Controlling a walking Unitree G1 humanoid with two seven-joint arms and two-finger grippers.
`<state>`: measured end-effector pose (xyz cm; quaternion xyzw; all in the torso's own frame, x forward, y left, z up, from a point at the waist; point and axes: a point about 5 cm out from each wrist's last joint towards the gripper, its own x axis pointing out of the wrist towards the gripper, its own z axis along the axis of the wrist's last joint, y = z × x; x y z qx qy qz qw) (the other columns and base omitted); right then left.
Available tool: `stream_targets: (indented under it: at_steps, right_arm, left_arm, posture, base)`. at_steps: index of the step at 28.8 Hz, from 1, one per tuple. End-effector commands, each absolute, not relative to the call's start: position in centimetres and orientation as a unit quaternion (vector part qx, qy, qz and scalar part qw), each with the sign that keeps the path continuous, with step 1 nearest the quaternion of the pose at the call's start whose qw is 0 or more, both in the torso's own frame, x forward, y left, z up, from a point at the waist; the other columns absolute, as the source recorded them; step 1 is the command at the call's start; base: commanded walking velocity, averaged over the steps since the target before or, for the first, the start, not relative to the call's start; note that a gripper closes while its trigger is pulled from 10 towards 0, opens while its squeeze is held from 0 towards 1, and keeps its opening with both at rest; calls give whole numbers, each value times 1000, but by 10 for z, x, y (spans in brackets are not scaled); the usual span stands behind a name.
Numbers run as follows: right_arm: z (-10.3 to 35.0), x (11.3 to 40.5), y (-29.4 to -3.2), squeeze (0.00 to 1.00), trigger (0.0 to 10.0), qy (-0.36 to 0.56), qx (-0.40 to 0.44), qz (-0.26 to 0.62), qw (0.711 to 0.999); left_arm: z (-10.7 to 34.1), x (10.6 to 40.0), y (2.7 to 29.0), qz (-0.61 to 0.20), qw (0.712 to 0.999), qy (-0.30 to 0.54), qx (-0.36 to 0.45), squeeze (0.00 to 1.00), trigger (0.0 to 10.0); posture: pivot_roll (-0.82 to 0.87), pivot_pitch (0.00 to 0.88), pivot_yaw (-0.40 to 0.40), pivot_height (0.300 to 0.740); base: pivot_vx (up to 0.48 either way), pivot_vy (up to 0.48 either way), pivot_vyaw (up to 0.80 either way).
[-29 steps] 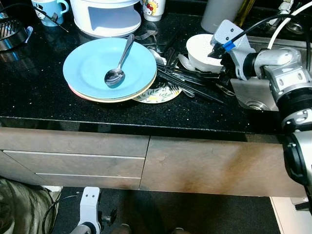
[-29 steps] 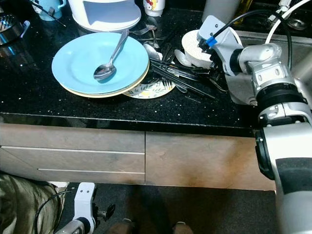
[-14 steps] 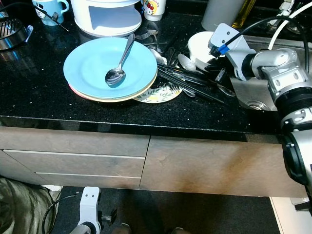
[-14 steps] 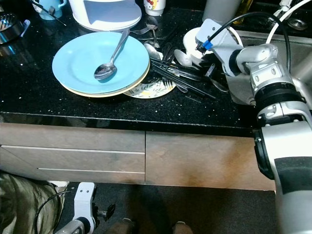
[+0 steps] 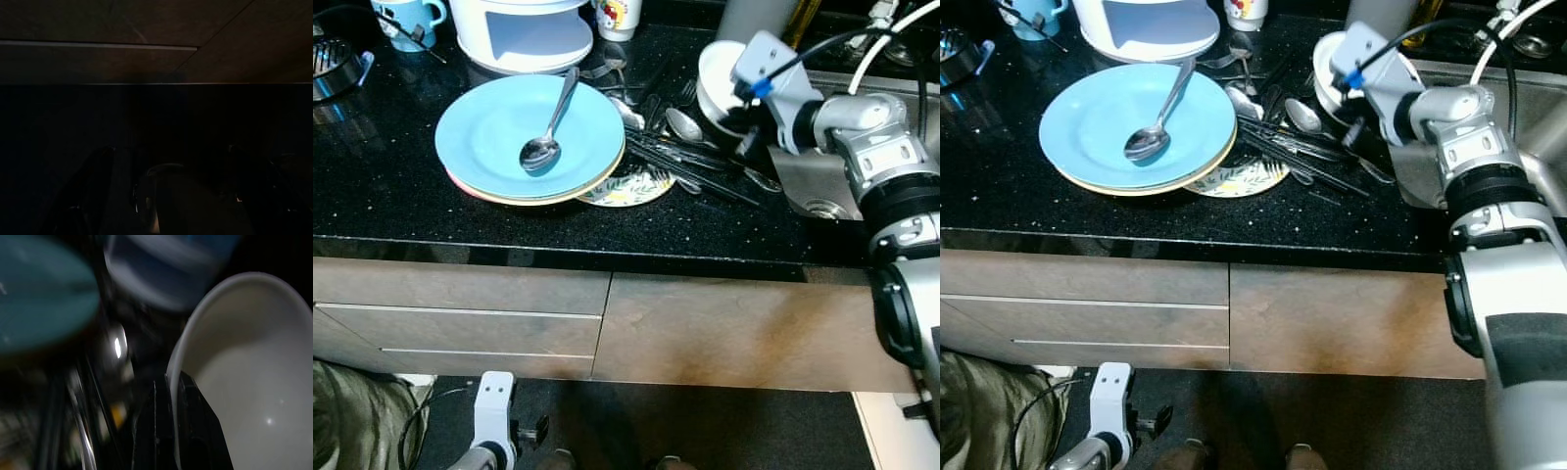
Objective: Kitchen organization
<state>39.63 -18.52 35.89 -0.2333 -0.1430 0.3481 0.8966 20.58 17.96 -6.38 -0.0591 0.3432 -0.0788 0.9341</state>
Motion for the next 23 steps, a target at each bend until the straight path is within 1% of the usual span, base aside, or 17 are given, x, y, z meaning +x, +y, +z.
stream_targets:
  at_steps: [1,6,7,10,11,12,15,16,17,18,21,22,23]
  right_arm:
    - [358,392,-189,0,0,-167,-184,366,897]
    - [344,381,-193,0,0,-202,-81,416,883]
    - [344,381,-193,0,0,-202,-81,416,883]
    - [340,371,-200,0,0,-236,21,437,868]
    - [340,371,-200,0,0,-236,21,437,868]
    - [331,365,-199,0,10000,-249,71,437,862]
    - [326,363,-198,0,10000,-254,93,436,858]
    - [321,359,-195,0,10000,-261,119,439,851]
    - [317,353,-192,0,10000,-276,154,446,837]
    - [317,353,-192,0,10000,-276,154,446,837]
    - [318,339,-186,0,10000,-319,247,460,791]
    - [318,339,-186,0,10000,-319,247,460,791]
    - [320,336,-186,0,10000,-329,274,462,776]
  left_arm:
    - [-67,200,178,-76,931,351,-67,0,10000]
    - [-65,204,179,-76,934,343,-66,0,10000]
    - [-65,204,179,-76,934,343,-66,0,10000]
    - [-64,205,179,-75,936,338,-66,0,10000]
    - [-64,205,179,-75,936,338,-66,0,10000]
    - [-63,206,180,-75,936,337,-66,0,10000]
    - [-63,206,179,-75,936,338,-65,0,10000]
    - [-64,206,179,-76,936,339,-63,0,10000]
    - [-63,206,179,-76,936,339,-62,0,10000]
    - [-63,206,179,-76,936,339,-62,0,10000]
    - [-62,209,177,-82,936,339,-56,0,10000]
    - [-62,209,177,-82,936,339,-56,0,10000]
    - [-62,210,176,-83,936,339,-55,0,10000]
  posture:
    - [53,197,-83,740]
    - [54,184,-80,740]
    - [54,184,-80,740]
    - [50,173,-78,740]
    - [50,173,-78,740]
    - [51,164,-77,740]
    - [52,161,-75,740]
    - [52,159,-74,740]
    - [54,152,-67,740]
    - [54,152,-67,740]
    - [51,144,-58,740]
    - [51,144,-58,740]
    - [49,141,-55,740]
  base:
    - [0,0,0]
    - [0,0,0]
    - [0,0,0]
    - [0,0,0]
    - [0,0,0]
    - [0,0,0]
    - [0,0,0]
    - [0,0,0]
    - [0,0,0]
    - [0,0,0]
    - [0,0,0]
    - [0,0,0]
    - [0,0,0]
